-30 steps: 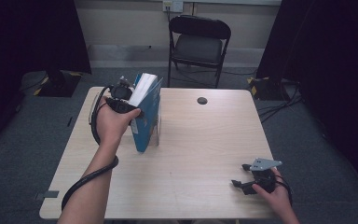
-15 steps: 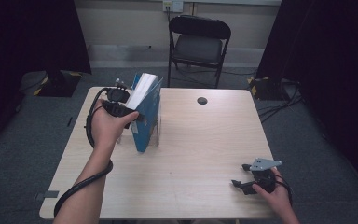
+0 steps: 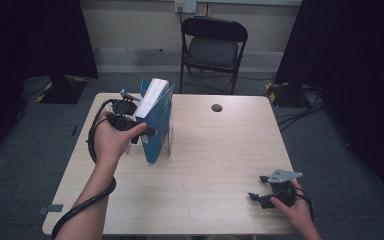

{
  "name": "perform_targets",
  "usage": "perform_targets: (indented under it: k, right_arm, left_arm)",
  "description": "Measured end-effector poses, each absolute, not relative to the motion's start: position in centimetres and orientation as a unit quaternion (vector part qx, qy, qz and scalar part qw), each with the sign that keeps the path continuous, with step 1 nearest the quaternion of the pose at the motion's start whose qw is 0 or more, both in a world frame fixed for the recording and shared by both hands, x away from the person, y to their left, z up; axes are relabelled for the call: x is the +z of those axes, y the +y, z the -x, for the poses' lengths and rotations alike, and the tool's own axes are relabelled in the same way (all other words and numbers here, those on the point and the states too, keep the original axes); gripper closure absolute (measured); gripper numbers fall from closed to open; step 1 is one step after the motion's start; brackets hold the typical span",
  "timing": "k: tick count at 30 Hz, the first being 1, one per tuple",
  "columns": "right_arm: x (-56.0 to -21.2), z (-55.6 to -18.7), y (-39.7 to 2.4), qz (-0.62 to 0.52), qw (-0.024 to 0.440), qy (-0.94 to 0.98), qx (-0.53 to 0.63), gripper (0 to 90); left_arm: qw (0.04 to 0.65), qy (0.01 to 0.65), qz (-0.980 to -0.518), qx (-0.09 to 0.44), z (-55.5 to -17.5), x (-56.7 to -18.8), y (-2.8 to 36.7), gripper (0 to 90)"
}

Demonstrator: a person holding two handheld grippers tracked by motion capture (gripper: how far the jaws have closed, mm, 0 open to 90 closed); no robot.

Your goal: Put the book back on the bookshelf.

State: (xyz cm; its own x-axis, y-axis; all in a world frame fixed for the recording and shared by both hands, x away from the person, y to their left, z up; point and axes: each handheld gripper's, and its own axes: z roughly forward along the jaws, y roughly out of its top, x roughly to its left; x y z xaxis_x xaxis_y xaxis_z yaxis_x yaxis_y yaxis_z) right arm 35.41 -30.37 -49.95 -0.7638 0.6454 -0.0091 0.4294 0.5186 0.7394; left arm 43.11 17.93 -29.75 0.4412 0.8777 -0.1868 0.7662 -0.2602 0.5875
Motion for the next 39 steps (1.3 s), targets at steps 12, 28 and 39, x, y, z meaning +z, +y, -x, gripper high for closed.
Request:
perform_targets:
  k: [12,28,39]
  right_arm:
    - [-49.9,-35.4,-30.4,-0.312,0.143,0.86,0.378,17.8]
    - [-49.9,-35.4,-30.4,-0.312,0.142,0.86,0.378,17.8]
    - [-49.9,-35.4,-30.4,-0.312,0.142,0.86,0.378,17.8]
  left_arm:
    - [0.322,0.496,-0.802,0.083,-41.9,-30.7,18.2,18.6]
    - [0.328,0.48,-0.81,0.076,-40.8,-32.4,18.7,19.1]
    - [0.332,0.48,-0.809,0.065,-40.2,-34.0,19.5,19.6]
